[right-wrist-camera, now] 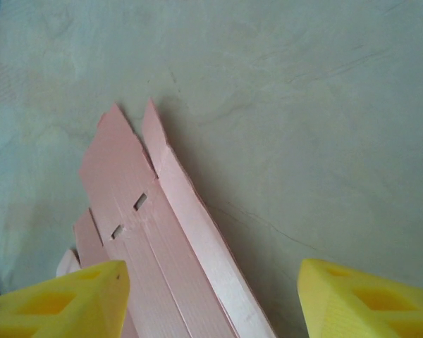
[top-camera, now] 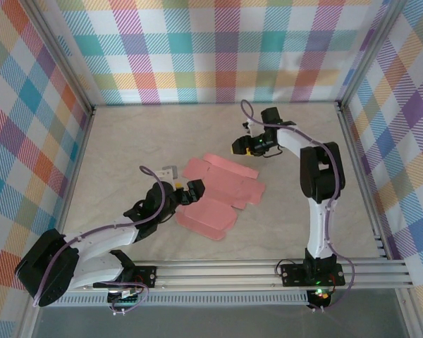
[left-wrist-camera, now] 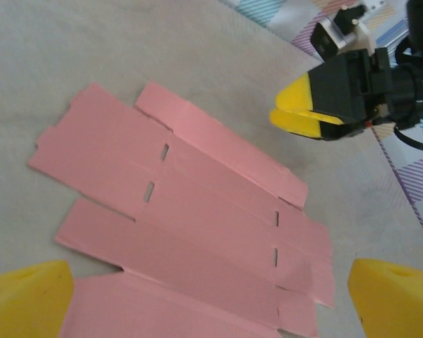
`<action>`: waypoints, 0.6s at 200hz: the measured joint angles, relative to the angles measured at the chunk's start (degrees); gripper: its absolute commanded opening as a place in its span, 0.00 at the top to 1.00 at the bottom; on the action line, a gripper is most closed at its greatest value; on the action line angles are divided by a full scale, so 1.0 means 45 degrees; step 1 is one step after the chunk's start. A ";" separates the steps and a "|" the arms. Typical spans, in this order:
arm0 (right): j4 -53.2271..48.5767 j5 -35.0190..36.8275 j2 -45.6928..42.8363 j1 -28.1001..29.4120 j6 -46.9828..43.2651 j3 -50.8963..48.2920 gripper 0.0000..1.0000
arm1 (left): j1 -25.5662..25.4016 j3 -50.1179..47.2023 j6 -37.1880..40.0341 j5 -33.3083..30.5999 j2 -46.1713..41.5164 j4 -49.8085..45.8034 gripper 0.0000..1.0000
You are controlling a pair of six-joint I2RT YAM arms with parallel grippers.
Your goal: Fold the paper box
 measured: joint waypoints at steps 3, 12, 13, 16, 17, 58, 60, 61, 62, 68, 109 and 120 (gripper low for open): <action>-0.0068 -0.0146 0.0151 0.0015 -0.0024 0.0107 0.40 | -0.0049 -0.0029 -0.0068 -0.0005 0.0019 -0.0010 0.00; -0.0272 -0.0515 0.0515 0.0058 -0.0248 0.0359 0.41 | -0.0136 -0.0078 -0.0223 -0.0029 0.0073 -0.0019 0.00; -0.0291 -0.0539 0.0539 0.0063 -0.0282 0.0379 0.41 | -0.0141 -0.0083 -0.0257 -0.0039 0.0078 -0.0024 0.00; -0.0364 -0.0646 0.0651 0.0087 -0.0340 0.0457 0.41 | -0.0160 -0.0092 -0.0311 -0.0053 0.0083 -0.0049 0.00; -0.0393 -0.0699 0.0690 0.0092 -0.0359 0.0491 0.41 | -0.0165 -0.0092 -0.0321 -0.0058 0.0087 -0.0049 0.00; -0.1627 -0.1579 0.1588 0.0427 -0.1700 0.1370 0.42 | -0.0204 -0.0107 -0.0379 -0.0330 0.0097 -0.0248 0.00; -0.1681 -0.1617 0.1617 0.0447 -0.1778 0.1394 0.42 | -0.0204 -0.0107 -0.0379 -0.0335 0.0097 -0.0287 0.00; -0.1695 -0.1632 0.1622 0.0452 -0.1802 0.1399 0.42 | -0.0204 -0.0107 -0.0374 -0.0345 0.0097 -0.0287 0.00; -0.1719 -0.1647 0.1637 0.0466 -0.1841 0.1409 0.42 | -0.0204 -0.0107 -0.0374 -0.0345 0.0097 -0.0291 0.00; -0.1821 -0.1749 0.1685 0.0525 -0.2006 0.1433 0.43 | -0.0204 -0.0107 -0.0369 -0.0369 0.0097 -0.0355 0.00; -0.2409 -0.2108 0.1763 0.0758 -0.2987 0.1433 0.64 | -0.0204 -0.0073 -0.0262 -0.0437 0.0141 -0.0510 0.00; -0.2361 -0.2093 0.1763 0.0792 -0.3084 0.1418 0.76 | -0.0204 -0.0049 -0.0199 -0.0432 0.0214 -0.0602 0.00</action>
